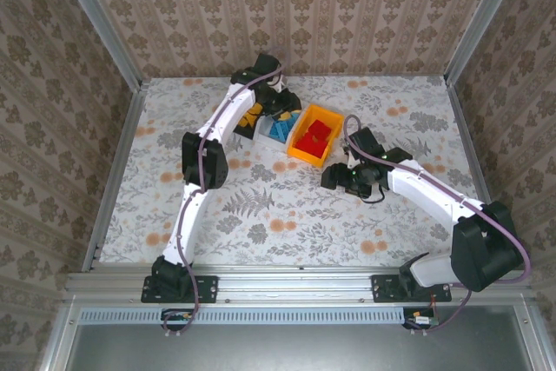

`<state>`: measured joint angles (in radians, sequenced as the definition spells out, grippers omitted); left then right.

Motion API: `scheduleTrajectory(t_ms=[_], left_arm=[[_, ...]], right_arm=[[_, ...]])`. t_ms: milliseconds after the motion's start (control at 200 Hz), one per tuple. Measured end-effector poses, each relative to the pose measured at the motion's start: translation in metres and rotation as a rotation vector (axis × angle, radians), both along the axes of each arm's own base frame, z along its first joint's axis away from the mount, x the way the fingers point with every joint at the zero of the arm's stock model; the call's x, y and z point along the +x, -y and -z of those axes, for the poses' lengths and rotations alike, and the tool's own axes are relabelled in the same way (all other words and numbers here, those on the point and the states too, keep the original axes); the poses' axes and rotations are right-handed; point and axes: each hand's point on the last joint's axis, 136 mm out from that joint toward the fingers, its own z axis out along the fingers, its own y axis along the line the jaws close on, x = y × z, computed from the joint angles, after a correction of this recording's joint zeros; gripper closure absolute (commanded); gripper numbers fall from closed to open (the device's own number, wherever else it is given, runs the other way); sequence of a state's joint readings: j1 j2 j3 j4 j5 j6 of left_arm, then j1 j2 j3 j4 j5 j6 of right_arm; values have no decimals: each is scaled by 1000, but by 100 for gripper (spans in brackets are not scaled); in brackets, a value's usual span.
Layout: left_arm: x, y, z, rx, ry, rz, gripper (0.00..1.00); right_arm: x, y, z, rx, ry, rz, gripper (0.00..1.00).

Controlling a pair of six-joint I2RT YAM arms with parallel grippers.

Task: Sort the legos into containers by color

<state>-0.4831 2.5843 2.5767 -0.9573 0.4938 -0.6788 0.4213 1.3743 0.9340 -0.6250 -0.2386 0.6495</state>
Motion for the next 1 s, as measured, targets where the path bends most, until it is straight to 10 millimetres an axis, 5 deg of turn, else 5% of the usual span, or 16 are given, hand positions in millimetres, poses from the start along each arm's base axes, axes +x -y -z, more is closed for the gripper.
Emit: scheduleTrajectory(t_ms=[750, 880, 1000], left_arm=[[2, -3, -4, 17, 32, 9, 41], [1, -4, -26, 15, 87, 27, 38], [-10, -9, -69, 11, 169, 58, 35]], right_arm=[[1, -2, 8, -15, -26, -26, 25], [2, 0, 8, -17, -22, -29, 26], [5, 1, 7, -17, -14, -30, 25]])
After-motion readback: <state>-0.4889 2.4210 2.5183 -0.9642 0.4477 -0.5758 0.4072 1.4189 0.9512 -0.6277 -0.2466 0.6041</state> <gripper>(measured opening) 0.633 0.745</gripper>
